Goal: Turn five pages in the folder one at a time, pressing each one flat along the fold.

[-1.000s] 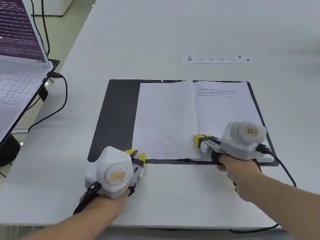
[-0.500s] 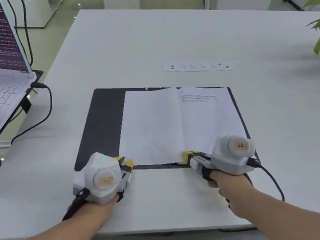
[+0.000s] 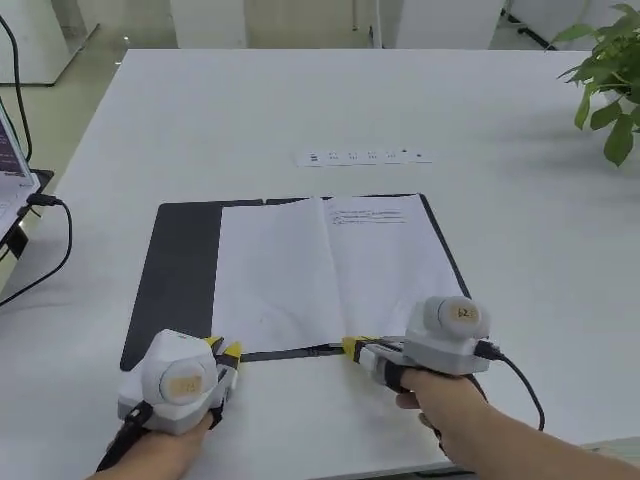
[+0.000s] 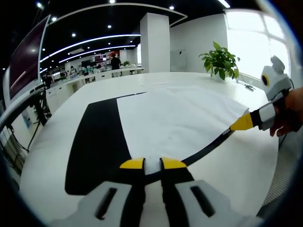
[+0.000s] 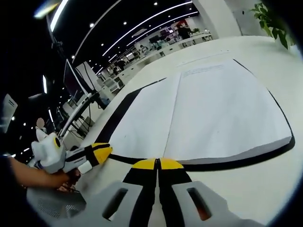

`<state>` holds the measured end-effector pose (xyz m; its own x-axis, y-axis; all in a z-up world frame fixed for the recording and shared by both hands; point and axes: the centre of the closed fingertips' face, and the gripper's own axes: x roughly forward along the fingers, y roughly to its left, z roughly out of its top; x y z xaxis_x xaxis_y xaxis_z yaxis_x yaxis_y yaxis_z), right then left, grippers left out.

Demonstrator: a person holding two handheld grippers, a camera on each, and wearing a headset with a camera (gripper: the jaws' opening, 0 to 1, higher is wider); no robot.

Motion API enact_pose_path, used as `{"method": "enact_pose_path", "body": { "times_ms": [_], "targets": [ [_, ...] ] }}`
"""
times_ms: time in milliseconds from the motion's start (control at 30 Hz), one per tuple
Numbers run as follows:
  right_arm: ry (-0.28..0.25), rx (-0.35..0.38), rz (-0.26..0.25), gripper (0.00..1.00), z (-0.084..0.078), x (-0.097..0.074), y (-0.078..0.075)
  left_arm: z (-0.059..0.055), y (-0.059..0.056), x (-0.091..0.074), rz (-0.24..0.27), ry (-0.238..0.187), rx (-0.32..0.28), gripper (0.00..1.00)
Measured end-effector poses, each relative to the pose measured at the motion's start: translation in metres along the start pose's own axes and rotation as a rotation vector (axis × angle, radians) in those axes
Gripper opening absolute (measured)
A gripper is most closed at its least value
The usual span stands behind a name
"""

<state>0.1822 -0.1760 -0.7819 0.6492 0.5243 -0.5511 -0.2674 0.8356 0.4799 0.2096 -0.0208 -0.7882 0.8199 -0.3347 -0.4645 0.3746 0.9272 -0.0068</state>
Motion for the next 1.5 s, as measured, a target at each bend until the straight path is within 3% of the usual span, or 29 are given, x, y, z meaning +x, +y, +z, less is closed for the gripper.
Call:
{"method": "enact_pose_path", "body": {
  "times_ms": [200, 333, 433, 500, 567, 600, 700, 733, 800, 867, 1033, 1200, 1333, 1500],
  "targets": [
    [0.024, 0.084, 0.010, 0.00, -0.006, -0.017, 0.001, 0.000, 0.000, 0.000, 0.001, 0.007, 0.005, 0.11],
    [0.042, 0.096, 0.024, 0.00, 0.000, -0.036, 0.009, 0.001, 0.000, 0.000, -0.002, 0.026, -0.010, 0.11],
    [0.009, 0.107, 0.045, 0.00, 0.013, -0.055, 0.016, 0.001, -0.005, 0.001, -0.031, 0.069, -0.022, 0.16],
    [-0.023, 0.128, 0.049, 0.00, 0.025, -0.069, 0.017, -0.002, -0.012, -0.003, -0.053, 0.153, 0.006, 0.23],
    [-0.079, 0.109, 0.047, 0.00, 0.040, -0.087, 0.016, -0.003, -0.018, -0.008, -0.068, 0.209, -0.034, 0.28],
    [-0.113, 0.082, 0.038, 0.00, 0.049, -0.098, 0.014, 0.005, -0.024, -0.010, -0.088, 0.192, -0.089, 0.29],
    [-0.172, 0.028, -0.011, 0.00, 0.065, -0.121, 0.005, 0.032, -0.027, -0.019, -0.093, 0.106, -0.138, 0.29],
    [-0.195, 0.010, -0.023, 0.00, 0.071, -0.132, 0.001, 0.043, -0.030, -0.025, -0.099, 0.081, -0.185, 0.29],
    [-0.227, -0.005, -0.056, 0.00, 0.081, -0.148, -0.009, 0.054, -0.032, -0.035, -0.105, 0.078, -0.226, 0.30],
    [-0.254, -0.031, -0.091, 0.06, 0.089, -0.162, -0.019, 0.070, -0.031, -0.044, -0.094, 0.033, -0.254, 0.31],
    [-0.300, -0.070, -0.158, 0.19, 0.104, -0.187, -0.042, 0.092, -0.025, -0.065, -0.061, -0.010, -0.274, 0.42],
    [-0.318, -0.079, -0.194, 0.39, 0.107, -0.199, -0.056, 0.101, -0.010, -0.083, 0.011, -0.033, -0.288, 0.60],
    [-0.286, -0.079, -0.208, 0.50, 0.099, -0.201, -0.064, 0.092, 0.000, -0.096, 0.057, -0.002, -0.248, 0.78],
    [-0.276, -0.072, -0.211, 0.68, 0.090, -0.202, -0.071, 0.088, 0.002, -0.113, 0.074, 0.008, -0.170, 0.95]
  ]
}}
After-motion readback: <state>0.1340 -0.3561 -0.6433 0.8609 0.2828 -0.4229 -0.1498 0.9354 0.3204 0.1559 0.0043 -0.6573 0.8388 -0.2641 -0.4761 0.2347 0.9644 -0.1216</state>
